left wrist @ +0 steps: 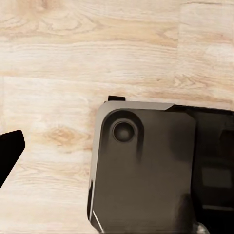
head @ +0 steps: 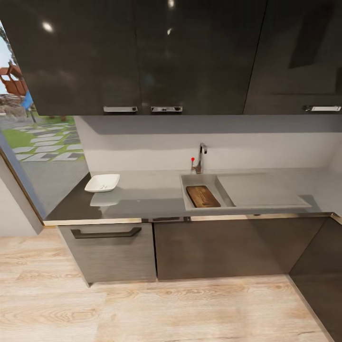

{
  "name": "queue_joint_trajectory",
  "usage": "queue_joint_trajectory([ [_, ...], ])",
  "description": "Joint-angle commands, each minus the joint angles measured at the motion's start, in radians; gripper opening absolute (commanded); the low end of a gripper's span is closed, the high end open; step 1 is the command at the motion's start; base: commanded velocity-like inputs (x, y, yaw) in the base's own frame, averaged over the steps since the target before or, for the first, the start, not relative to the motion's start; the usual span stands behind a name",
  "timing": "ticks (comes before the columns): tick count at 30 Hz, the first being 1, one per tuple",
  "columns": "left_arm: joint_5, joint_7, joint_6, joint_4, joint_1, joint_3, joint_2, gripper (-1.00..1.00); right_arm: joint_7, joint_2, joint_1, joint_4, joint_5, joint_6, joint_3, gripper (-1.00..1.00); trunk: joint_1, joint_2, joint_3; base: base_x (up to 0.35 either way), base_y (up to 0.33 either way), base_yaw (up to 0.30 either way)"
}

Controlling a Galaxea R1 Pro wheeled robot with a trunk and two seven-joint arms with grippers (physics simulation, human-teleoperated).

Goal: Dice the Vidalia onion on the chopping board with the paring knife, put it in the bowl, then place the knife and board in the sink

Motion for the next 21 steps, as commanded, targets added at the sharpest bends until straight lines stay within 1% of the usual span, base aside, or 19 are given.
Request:
queue_joint_trajectory([
  [1, 0.01, -0.004, -0.003, 0.009, -0.001, -0.008, 0.0, 1.0, -0.008, 0.0, 0.0, -0.002, -0.002, 0.0, 0.008, 1.0, 0.001, -0.002, -0.002, 0.0, 0.0, 0.0],
  [4, 0.01, -0.004, -0.003, 0.038, -0.001, -0.008, 0.0, 1.0, -0.008, -0.001, 0.0, -0.002, -0.002, 0.0, 0.008, 1.0, 0.001, -0.002, -0.002, 0.0, 0.0, 0.0],
  [8, 0.01, -0.004, -0.003, 0.053, -0.001, -0.008, 0.002, 1.0, -0.008, -0.001, 0.0, -0.002, -0.002, 0.0, 0.008, 1.0, 0.001, -0.002, -0.002, 0.0, 0.0, 0.0],
  [21, 0.01, -0.004, -0.002, 0.059, -0.001, -0.009, 0.002, 1.0, -0.008, -0.001, 0.0, -0.002, -0.002, 0.0, 0.008, 1.0, 0.001, -0.002, -0.002, 0.0, 0.0, 0.0],
])
